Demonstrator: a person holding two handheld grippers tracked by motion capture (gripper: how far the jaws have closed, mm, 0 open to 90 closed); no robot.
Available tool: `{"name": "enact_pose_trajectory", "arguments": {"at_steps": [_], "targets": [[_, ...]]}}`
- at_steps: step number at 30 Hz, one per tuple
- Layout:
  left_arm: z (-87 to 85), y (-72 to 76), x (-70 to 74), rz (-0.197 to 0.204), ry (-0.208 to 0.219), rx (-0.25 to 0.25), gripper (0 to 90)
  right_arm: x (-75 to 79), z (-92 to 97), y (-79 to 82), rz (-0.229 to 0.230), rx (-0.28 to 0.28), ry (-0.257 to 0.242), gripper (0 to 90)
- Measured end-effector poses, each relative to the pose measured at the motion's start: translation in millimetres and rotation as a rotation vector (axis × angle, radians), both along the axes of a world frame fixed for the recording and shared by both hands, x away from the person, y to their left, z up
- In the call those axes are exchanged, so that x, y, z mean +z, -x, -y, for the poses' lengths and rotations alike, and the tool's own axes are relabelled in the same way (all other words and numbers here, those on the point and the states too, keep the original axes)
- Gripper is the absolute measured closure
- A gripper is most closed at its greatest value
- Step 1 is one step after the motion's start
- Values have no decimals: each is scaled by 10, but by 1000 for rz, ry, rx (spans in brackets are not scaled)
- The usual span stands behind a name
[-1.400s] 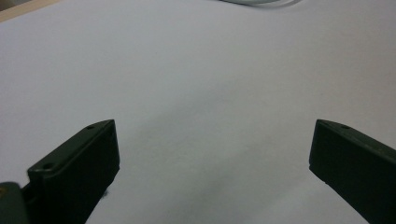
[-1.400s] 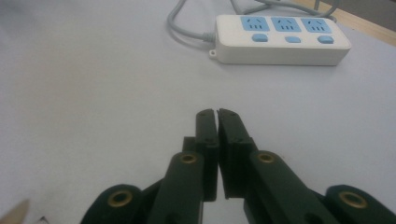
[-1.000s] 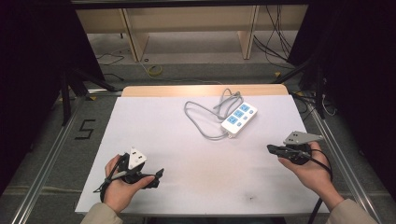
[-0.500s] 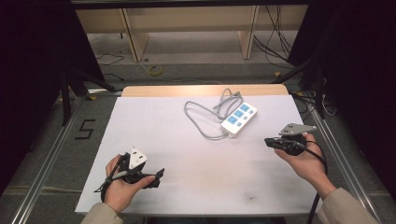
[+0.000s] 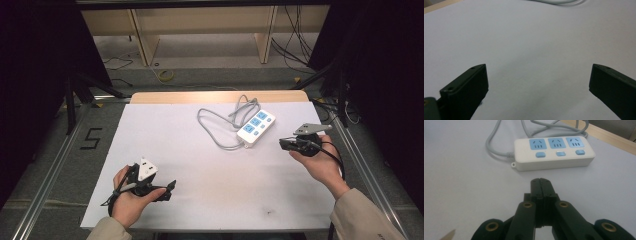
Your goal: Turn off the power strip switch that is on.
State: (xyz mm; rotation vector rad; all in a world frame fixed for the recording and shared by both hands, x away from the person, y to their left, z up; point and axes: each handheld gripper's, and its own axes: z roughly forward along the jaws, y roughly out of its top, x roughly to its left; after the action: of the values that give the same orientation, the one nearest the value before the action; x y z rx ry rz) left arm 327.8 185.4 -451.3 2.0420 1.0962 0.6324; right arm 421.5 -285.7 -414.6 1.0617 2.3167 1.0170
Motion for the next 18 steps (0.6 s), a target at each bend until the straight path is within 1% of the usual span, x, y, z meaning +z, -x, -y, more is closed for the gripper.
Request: {"name": "enact_pose_trajectory", "arguments": {"at_steps": [8, 18], "targets": [[1, -1, -1, -1, 0, -2, 18, -16, -62, -125, -14, 5, 21, 900], [0, -3, -2, -2, -4, -6, 18, -38, -98, -242, -24, -6, 27, 900]]}}
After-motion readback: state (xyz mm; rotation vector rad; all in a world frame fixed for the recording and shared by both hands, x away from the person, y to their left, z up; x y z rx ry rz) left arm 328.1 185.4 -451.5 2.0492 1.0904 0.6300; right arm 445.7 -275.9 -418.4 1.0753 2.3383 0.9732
